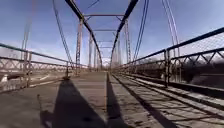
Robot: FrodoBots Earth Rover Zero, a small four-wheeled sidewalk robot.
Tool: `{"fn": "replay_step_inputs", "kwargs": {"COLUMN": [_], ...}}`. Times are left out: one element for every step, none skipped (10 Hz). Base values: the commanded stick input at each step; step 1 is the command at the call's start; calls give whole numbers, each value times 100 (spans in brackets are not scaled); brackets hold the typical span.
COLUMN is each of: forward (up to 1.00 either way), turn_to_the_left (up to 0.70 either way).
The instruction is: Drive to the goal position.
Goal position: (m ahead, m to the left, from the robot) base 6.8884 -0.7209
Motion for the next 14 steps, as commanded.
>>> {"fn": "replay_step_inputs", "kwargs": {"forward": [100,100,100,100,100,100,100,100,100,100,100,100,100,100], "turn_to_the_left": [0,0,0,0,0,0,0,0,1,19,38,5,0,0]}}
